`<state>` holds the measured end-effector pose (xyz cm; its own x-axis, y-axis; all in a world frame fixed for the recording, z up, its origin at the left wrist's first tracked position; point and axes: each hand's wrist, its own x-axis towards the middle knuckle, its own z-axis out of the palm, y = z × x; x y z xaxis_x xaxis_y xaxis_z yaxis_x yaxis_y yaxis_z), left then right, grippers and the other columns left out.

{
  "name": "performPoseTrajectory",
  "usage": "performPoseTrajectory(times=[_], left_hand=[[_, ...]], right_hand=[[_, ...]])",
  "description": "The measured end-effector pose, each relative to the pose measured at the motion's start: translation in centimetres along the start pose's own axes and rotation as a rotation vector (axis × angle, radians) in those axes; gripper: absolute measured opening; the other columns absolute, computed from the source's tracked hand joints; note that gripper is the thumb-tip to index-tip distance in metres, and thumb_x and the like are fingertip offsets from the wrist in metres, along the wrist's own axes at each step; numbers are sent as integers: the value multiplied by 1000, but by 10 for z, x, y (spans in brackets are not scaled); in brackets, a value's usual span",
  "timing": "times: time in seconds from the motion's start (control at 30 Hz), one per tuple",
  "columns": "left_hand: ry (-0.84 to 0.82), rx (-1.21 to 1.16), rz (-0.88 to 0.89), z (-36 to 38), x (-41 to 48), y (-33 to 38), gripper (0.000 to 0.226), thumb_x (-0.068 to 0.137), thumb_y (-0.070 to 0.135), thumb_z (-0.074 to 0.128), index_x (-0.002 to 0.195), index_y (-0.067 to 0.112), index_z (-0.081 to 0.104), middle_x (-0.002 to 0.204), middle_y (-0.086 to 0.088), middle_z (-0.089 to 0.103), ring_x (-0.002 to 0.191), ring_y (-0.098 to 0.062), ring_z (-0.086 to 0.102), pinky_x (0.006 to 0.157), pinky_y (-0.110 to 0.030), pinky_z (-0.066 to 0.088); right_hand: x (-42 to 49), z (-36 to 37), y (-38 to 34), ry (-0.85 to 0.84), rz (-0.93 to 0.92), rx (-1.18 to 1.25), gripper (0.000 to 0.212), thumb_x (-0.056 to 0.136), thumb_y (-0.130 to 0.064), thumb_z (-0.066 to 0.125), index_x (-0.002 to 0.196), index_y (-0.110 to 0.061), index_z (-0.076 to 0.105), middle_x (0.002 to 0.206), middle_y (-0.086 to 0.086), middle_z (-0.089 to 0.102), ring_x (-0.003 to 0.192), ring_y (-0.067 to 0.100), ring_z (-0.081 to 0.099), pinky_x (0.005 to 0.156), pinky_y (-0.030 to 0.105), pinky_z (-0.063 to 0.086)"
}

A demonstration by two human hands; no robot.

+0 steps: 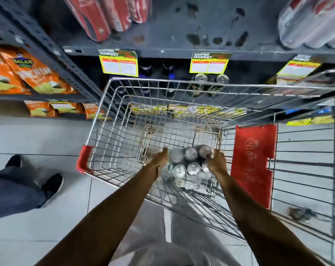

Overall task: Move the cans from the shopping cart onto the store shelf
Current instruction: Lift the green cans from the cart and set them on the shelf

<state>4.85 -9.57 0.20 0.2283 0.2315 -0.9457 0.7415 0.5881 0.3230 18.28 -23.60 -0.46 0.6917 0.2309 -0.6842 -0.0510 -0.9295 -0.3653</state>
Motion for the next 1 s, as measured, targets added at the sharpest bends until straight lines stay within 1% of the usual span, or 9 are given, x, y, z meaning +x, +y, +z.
performPoseTrajectory(times=[0.07, 0.17, 0.3, 0.43, 0.53, 0.63, 0.77, 0.9, 1.0], left_hand=[[-56, 0, -28, 13, 12, -5, 55, 99, 49, 21, 102, 9, 58, 76, -8, 76, 88, -29, 57, 76, -32, 47], [-54, -159, -19, 27, 25, -7, 65, 100, 46, 19, 136, -2, 45, 140, -24, 51, 123, -33, 51, 82, -28, 52], [-100, -327, -33, 30, 27, -9, 65, 100, 48, 21, 137, -1, 45, 129, -23, 58, 111, -35, 58, 81, -37, 50], [-54, -344, 32, 32, 19, -10, 51, 103, 27, 27, 141, -6, 37, 148, -26, 39, 122, -31, 48, 87, -42, 47], [27, -269, 113, 26, 1, -9, 50, 102, 31, 32, 137, -2, 45, 135, -22, 54, 100, -24, 61, 61, -25, 51], [240, -33, 250, 15, -19, -3, 60, 99, 43, 35, 116, -9, 59, 70, -9, 59, 41, 3, 45, 37, -14, 30], [343, 103, 537, 8, -55, 18, 40, 96, 47, 38, 78, 15, 55, 60, 5, 44, 49, -7, 38, 43, -16, 29], [348, 54, 813, 2, -103, 63, 33, 97, 34, 45, 80, 6, 53, 69, -5, 50, 62, -16, 49, 63, -30, 47], [351, -10, 1010, 0, -139, 102, 24, 96, 24, 50, 85, 2, 53, 81, -5, 51, 73, -13, 48, 66, -21, 43]], right_hand=[[13, 7, 16, -51, 48, 49, 27, 91, -13, 55, 107, 6, 65, 101, 24, 66, 96, 30, 64, 76, 35, 47], [26, 9, 23, -173, 112, 84, 10, 86, -9, 59, 77, -12, 63, 82, 8, 55, 67, 16, 51, 53, 21, 33], [37, 7, 28, -215, 88, 56, 28, 91, -23, 57, 88, 1, 71, 94, 17, 67, 94, 32, 66, 81, 39, 52], [29, 3, 25, -187, 89, 40, 49, 95, -40, 49, 99, 2, 74, 113, 21, 71, 108, 35, 65, 98, 42, 49], [17, -4, 24, -131, 53, 160, 33, 95, -31, 53, 85, -6, 72, 111, 23, 71, 97, 26, 65, 77, 33, 50], [0, -16, 18, -70, -12, 339, 16, 91, -26, 57, 87, -16, 69, 96, 14, 72, 85, 20, 59, 77, 38, 53], [-37, -46, -5, 41, -117, 573, 39, 90, -23, 62, 51, -19, 63, 53, -9, 60, 60, 20, 51, 63, 30, 41], [-74, -95, -38, 86, -254, 670, 27, 92, -27, 59, 69, -12, 63, 67, 5, 65, 65, 21, 60, 68, 32, 48], [-97, -134, -64, 163, -400, 733, 36, 90, -35, 61, 76, -2, 63, 64, 7, 64, 64, 22, 58, 66, 36, 47]])
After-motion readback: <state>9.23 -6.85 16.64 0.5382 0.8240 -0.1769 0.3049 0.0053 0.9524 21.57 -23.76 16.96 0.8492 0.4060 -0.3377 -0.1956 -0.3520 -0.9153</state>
